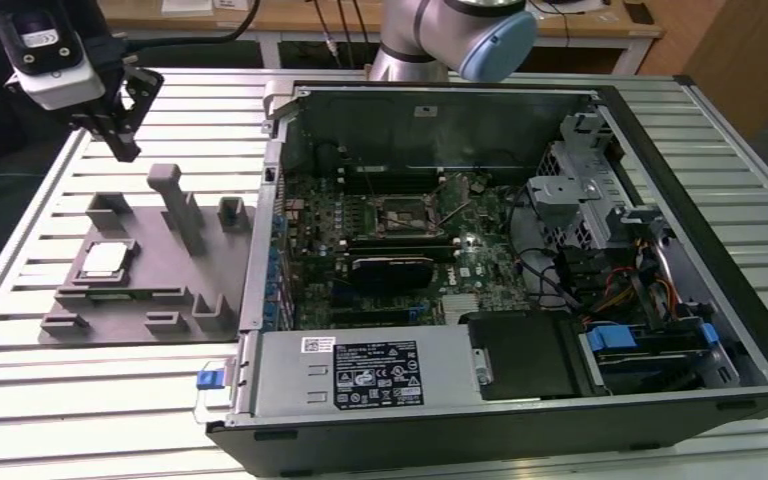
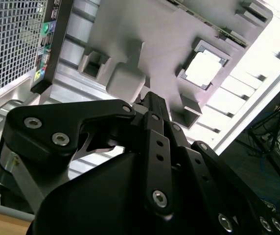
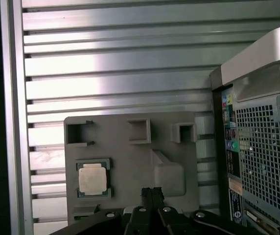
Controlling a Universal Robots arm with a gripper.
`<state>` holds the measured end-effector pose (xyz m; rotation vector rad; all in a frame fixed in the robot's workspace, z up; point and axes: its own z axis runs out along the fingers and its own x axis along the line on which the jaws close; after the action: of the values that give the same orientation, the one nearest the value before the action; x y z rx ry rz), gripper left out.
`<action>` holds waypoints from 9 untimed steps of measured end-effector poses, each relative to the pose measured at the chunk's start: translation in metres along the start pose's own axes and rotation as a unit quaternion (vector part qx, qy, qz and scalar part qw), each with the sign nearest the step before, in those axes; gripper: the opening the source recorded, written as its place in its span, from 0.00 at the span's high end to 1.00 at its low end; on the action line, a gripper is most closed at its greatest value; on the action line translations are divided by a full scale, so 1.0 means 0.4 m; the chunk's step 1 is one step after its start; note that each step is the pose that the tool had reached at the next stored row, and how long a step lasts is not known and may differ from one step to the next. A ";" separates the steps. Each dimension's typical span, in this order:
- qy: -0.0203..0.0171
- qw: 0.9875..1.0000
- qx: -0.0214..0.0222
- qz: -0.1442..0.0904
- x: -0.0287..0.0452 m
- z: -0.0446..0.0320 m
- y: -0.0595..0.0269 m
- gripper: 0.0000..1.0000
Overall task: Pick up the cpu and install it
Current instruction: 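Reach for the cpu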
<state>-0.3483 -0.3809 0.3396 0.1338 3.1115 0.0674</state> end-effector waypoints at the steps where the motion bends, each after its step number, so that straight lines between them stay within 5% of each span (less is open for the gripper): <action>1: 0.000 1.000 0.000 0.000 0.004 0.003 0.000 0.89; 9: 0.000 1.000 0.000 0.000 0.027 0.028 -0.003 0.89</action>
<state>-0.3589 -0.3809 0.3281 0.1337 3.1115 0.0675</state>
